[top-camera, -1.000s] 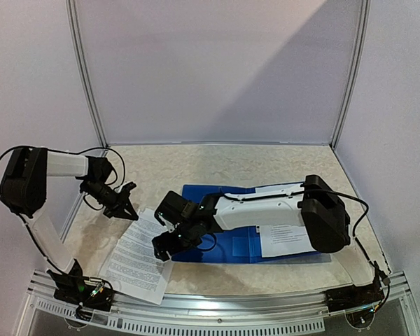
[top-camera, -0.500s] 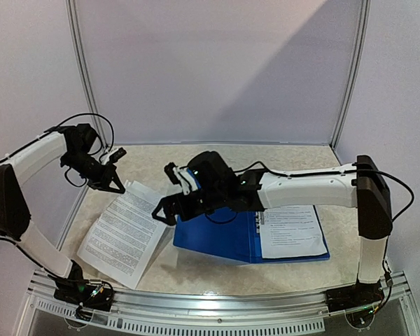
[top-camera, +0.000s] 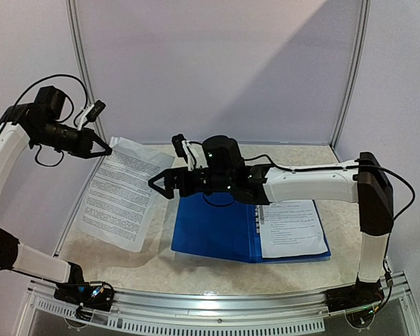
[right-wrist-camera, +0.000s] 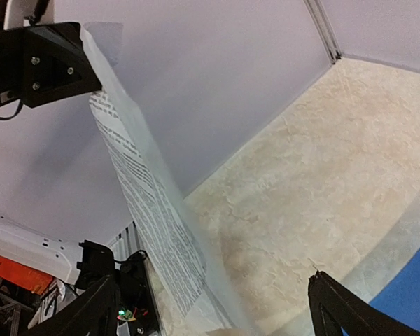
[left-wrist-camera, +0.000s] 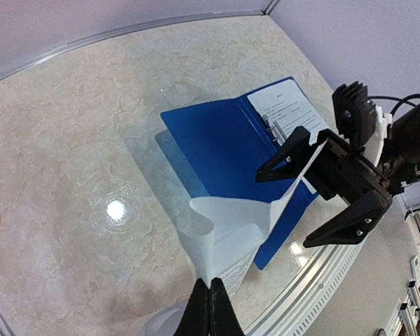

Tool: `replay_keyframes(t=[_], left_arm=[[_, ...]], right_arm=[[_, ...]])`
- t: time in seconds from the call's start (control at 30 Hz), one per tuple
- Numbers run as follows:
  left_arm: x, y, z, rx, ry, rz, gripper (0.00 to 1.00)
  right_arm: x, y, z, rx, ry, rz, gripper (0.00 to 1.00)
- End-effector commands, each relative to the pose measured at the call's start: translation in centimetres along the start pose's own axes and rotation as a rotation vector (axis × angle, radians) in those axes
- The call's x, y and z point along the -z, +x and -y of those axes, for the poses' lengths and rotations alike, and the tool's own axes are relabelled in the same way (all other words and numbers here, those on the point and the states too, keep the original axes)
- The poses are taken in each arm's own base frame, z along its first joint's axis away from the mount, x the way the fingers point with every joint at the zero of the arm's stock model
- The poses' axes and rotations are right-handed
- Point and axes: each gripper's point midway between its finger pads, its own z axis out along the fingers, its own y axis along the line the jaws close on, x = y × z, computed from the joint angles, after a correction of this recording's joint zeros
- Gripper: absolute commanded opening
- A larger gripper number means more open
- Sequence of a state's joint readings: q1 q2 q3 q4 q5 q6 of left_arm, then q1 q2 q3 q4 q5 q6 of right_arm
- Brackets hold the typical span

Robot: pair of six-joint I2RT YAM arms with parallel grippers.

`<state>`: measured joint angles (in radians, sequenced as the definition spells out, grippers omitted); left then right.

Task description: Put the files into the folder

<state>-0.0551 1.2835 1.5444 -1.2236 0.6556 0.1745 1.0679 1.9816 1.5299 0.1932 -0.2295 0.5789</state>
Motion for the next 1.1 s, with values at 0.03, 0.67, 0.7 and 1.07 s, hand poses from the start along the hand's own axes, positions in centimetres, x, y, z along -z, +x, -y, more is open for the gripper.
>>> replay_keyframes(t=[0.03,0.67,0.7,1.07], left_arm=[[0.9,-1.5,1.6,0.044,0.06,0.072,0.0],[5.1,-0.1,4.0,-0.311,0.035,0.096,0.81],[5.2,0.1,4.4,-0.327,0.054,0.096,0.82],[8.1,-1.8,14.8,-0.569,0.506,0.268,1.0]], right_arm=[[-0.6,-1.6,-3.4,0.017,-0.14,0.087,0.85],[9.4,-4.0,-7.0,0.584,-0.022,-0.037,0.0],[10.4,-4.2,-7.4,0.621,-0.018,-0.043,0.0],[15.4,-6.0,-9.7,0.758,-0.007,-0.077,0.0]])
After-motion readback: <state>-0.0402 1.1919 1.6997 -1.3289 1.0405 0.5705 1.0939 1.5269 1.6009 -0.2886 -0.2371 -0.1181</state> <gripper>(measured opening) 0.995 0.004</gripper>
